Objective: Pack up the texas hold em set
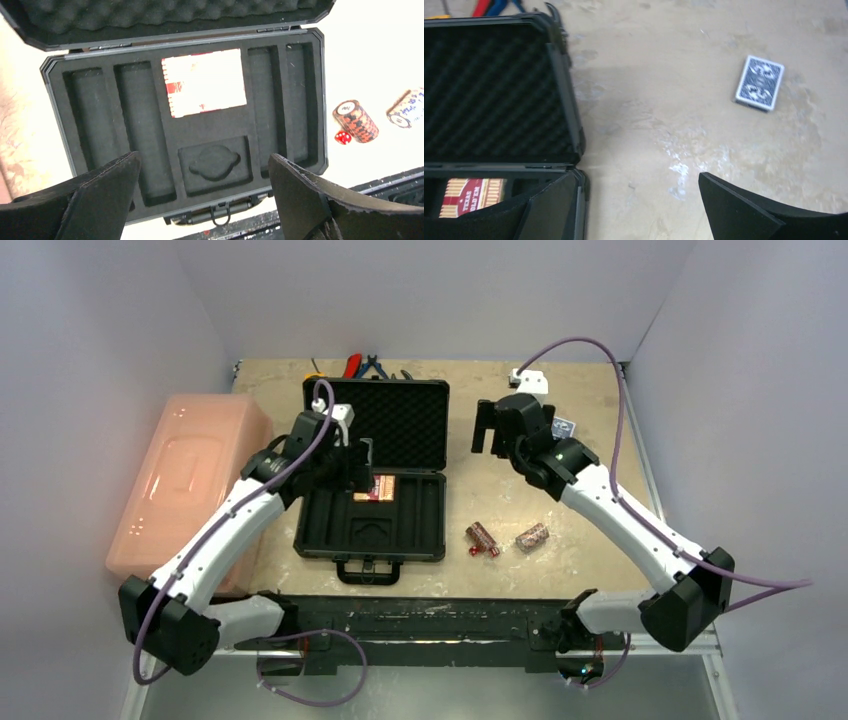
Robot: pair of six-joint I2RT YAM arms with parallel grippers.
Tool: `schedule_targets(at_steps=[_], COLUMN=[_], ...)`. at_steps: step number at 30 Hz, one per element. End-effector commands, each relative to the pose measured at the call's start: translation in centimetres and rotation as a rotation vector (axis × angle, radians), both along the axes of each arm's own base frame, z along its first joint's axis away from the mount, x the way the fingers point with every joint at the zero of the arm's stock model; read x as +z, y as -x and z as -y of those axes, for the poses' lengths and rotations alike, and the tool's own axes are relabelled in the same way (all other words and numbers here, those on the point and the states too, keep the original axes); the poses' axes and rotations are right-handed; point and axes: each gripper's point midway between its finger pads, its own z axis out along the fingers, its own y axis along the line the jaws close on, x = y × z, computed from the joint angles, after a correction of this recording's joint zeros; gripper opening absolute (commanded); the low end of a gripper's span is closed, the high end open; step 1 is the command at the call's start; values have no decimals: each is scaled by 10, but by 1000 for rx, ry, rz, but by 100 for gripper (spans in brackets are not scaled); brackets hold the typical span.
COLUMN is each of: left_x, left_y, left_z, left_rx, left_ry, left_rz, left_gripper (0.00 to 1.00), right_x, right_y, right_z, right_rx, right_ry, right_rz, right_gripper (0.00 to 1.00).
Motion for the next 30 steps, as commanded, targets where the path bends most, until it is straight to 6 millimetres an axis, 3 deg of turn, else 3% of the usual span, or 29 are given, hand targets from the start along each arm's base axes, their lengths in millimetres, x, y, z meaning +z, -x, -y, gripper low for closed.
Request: schedule_targets(at_steps=[1, 5, 10, 14, 23, 30], left_x=[32, 45, 59, 72, 88, 83], left_y=[24, 50, 77, 82, 79, 85], left_z=[-9, -22, -36, -37, -49, -64], left_rx=[-11, -4, 26, 23, 33, 109], left_ry=[26, 42, 69, 103, 55, 47], left_rz=[45, 74, 104, 150, 218, 259], left_gripper=[100, 100, 100, 100, 100, 100], right_x=[6, 4, -13, -24, -96, -130], right_y=[-6, -15, -36, -60, -112, -130], right_z=[27, 40, 78, 97, 165, 173], right_rx=[-181, -220, -306, -287, -387, -376], right_ry=[-62, -52, -81, -97, -51, -10], right_rz=[-61, -127, -260, -322, -454, -499], right_gripper=[99, 99, 99, 99, 99, 99])
